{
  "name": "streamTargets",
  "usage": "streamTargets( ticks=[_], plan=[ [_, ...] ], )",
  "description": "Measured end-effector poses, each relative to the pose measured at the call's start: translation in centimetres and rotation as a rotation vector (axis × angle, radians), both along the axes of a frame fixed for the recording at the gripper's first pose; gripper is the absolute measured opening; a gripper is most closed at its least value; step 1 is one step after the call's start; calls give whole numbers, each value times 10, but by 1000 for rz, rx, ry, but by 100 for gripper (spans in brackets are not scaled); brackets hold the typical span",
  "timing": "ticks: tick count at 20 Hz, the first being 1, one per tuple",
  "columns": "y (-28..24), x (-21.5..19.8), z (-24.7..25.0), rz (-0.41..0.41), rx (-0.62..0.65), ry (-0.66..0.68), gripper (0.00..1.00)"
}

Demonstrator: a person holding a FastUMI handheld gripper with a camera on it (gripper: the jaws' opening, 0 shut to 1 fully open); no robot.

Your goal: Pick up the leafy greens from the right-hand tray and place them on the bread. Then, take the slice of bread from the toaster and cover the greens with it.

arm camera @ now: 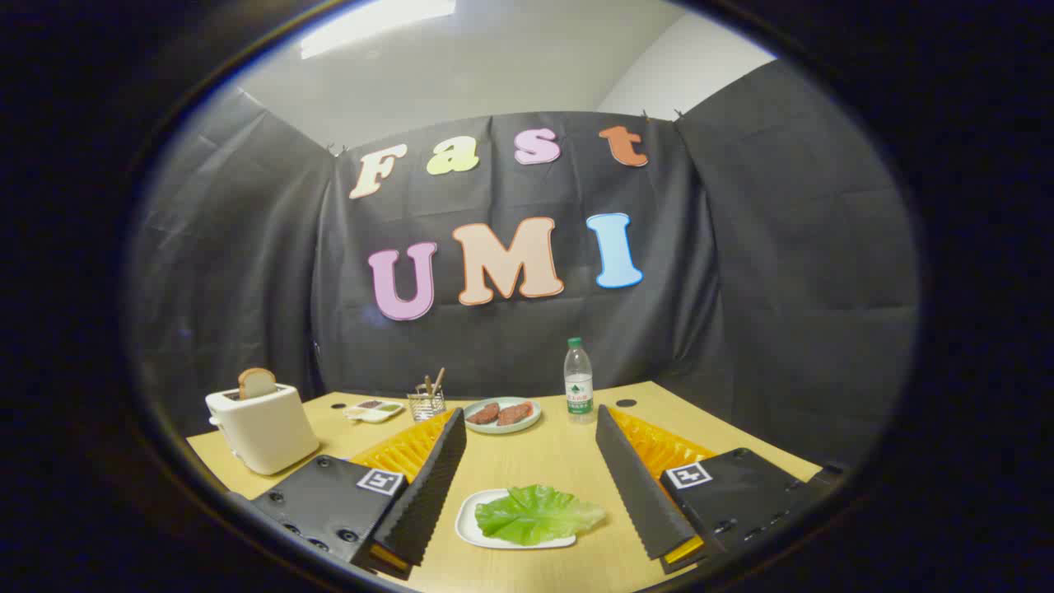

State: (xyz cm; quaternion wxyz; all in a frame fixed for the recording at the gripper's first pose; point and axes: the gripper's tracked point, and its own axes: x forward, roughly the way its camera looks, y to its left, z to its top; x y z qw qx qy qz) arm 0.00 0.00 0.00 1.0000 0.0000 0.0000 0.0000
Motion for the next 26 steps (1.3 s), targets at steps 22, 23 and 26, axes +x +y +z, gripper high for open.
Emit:
streamTargets(
  ticks=[22,23,26],
  plan=[
    [23,5,-16,44,-93,47,99],
    [20,6,-18,39,-89,50,99],
    [7,9,-23,26,-66,70,99]
  ],
)
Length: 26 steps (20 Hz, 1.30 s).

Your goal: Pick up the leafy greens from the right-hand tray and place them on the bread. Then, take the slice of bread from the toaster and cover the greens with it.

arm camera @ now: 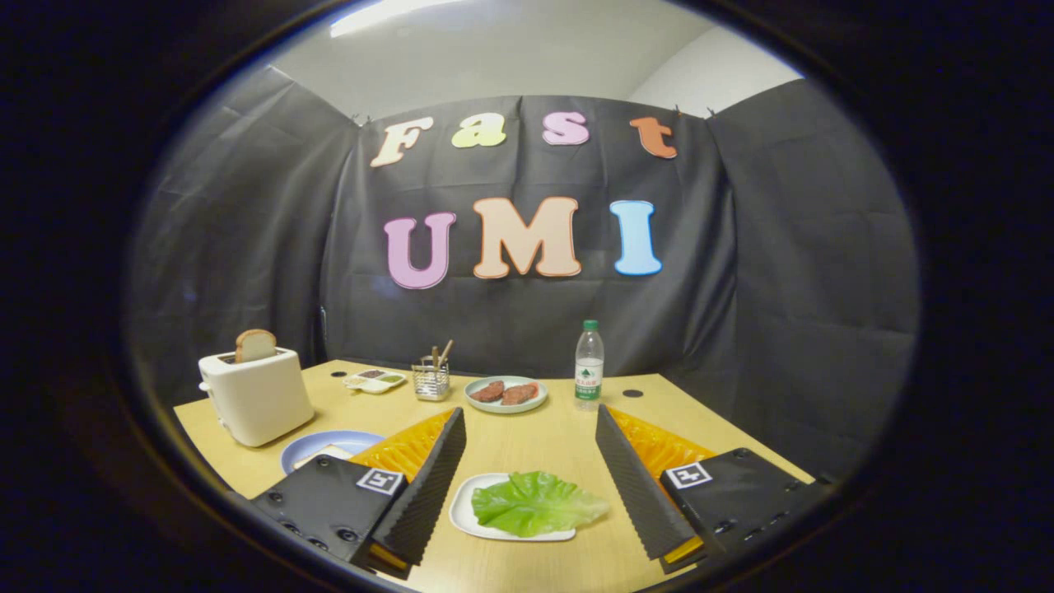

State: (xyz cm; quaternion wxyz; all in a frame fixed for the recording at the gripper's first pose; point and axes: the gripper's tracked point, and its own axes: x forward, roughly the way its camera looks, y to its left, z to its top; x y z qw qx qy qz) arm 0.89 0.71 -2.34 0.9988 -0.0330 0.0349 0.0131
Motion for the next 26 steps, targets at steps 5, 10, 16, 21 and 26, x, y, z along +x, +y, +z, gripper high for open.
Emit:
streamTargets(
  ticks=[5,10,16,21,26],
  plan=[
    [-39,11,-27,-81,35,87,99],
    [-65,29,-71,-124,91,214,99],
    [-75,45,-114,-87,255,337,98],
    [-94,50,-141,-124,303,402,98],
    [-92,50,-161,-91,371,457,97]
  ],
)
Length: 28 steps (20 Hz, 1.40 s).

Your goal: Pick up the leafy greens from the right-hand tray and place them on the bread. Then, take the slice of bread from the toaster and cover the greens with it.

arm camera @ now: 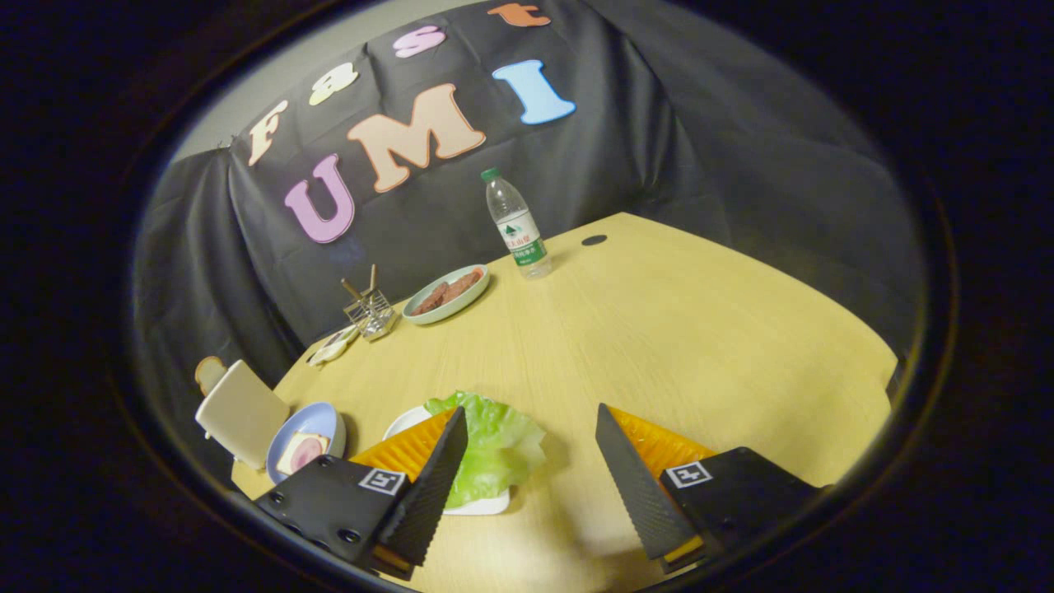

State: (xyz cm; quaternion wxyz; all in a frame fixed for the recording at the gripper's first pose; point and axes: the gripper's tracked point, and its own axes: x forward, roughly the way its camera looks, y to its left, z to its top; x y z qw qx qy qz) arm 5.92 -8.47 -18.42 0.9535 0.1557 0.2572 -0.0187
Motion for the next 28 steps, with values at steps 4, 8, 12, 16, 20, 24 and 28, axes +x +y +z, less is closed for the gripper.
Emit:
streamTargets(
  ticks=[4,8,12,16,20,24,28],
  plan=[
    [14,1,-16,49,49,48,96],
    [11,2,-28,41,41,80,78],
    [10,6,-31,43,17,74,56],
    [13,6,-28,57,-37,59,30],
    [16,6,-16,59,-49,21,5],
    [23,8,-4,58,-22,-14,5],
    [31,5,13,68,-19,-60,4]
  ],
)
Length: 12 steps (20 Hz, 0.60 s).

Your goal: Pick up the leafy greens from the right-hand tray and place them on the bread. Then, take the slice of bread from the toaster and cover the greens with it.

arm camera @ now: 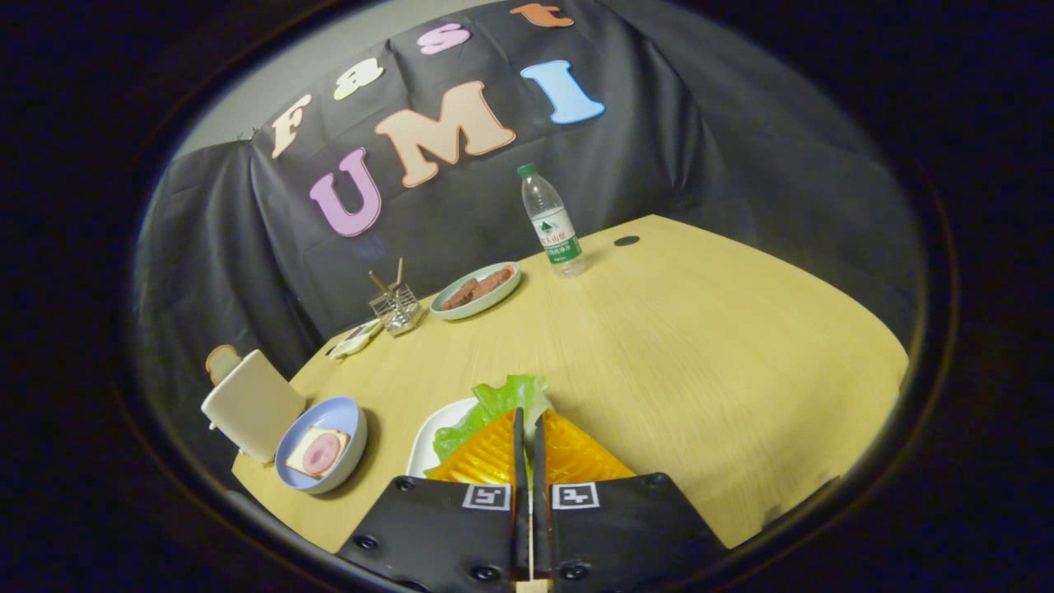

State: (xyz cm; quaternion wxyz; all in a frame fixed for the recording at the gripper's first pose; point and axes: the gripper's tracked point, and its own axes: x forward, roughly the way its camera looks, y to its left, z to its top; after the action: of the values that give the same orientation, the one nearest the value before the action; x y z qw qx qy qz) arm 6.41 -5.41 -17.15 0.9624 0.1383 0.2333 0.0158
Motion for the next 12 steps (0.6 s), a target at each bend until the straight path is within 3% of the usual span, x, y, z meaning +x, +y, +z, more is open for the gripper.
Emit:
streamTargets(
  ticks=[4,12],
  plan=[
    [7,-3,20,-11,-59,-55,4],
    [56,-14,76,46,-72,-218,4]
  ],
)
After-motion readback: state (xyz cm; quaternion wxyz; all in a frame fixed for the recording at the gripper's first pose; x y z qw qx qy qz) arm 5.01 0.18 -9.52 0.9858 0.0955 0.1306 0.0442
